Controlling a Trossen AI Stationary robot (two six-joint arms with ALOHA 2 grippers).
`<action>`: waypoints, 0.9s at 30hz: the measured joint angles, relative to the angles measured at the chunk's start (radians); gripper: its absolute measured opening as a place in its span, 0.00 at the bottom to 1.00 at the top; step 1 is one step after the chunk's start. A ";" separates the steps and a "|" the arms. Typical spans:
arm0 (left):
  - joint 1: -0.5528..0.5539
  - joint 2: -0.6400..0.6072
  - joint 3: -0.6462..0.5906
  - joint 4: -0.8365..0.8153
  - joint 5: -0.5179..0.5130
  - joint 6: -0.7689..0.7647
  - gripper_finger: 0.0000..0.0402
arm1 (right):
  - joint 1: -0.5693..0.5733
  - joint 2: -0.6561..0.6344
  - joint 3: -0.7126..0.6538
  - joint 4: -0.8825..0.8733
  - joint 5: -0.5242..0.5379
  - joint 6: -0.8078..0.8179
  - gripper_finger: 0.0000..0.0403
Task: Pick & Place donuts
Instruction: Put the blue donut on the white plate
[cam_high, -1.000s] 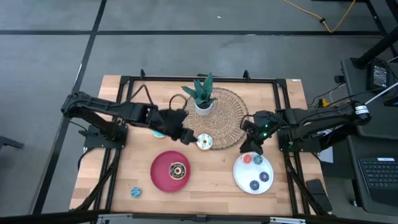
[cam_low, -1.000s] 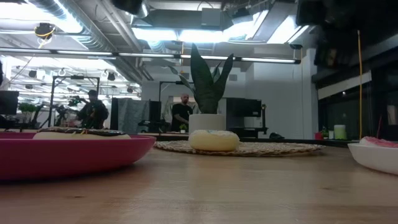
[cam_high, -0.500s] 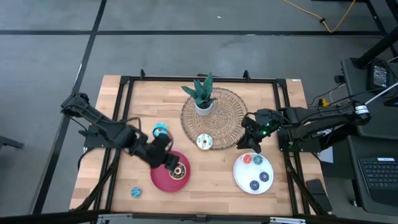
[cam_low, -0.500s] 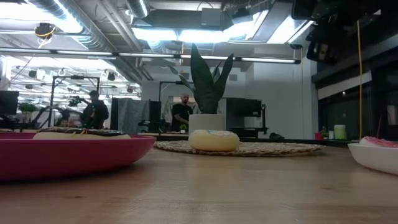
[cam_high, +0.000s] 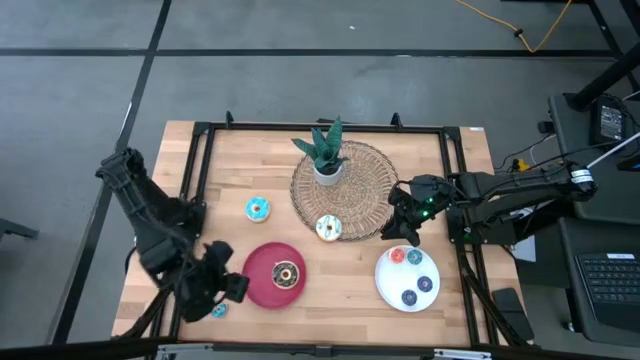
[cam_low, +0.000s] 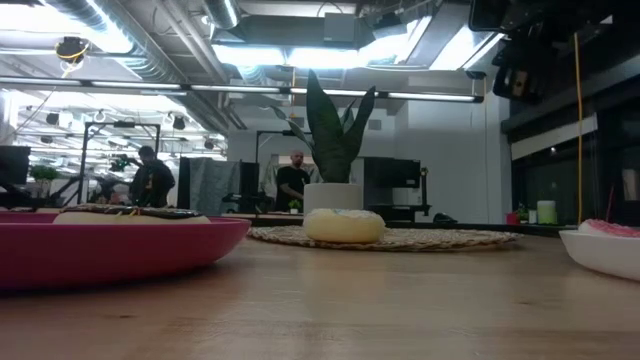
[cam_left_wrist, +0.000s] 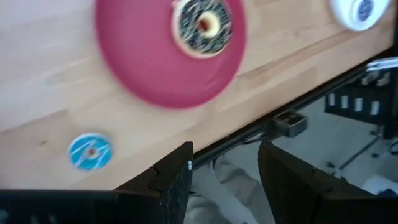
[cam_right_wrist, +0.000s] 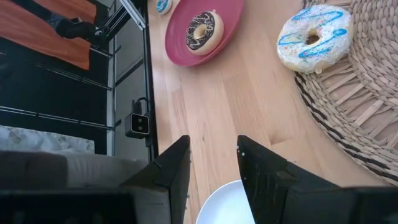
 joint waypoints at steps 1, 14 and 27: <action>-0.017 0.002 0.000 -0.012 0.000 -0.016 0.43 | 0.000 0.000 0.000 0.000 0.000 0.000 0.33; -0.177 0.095 -0.005 -0.007 0.019 -0.090 0.43 | 0.000 0.000 0.000 0.000 0.000 0.000 0.33; -0.210 0.248 -0.006 -0.019 0.112 -0.096 0.43 | 0.000 0.000 0.000 -0.001 0.000 0.000 0.33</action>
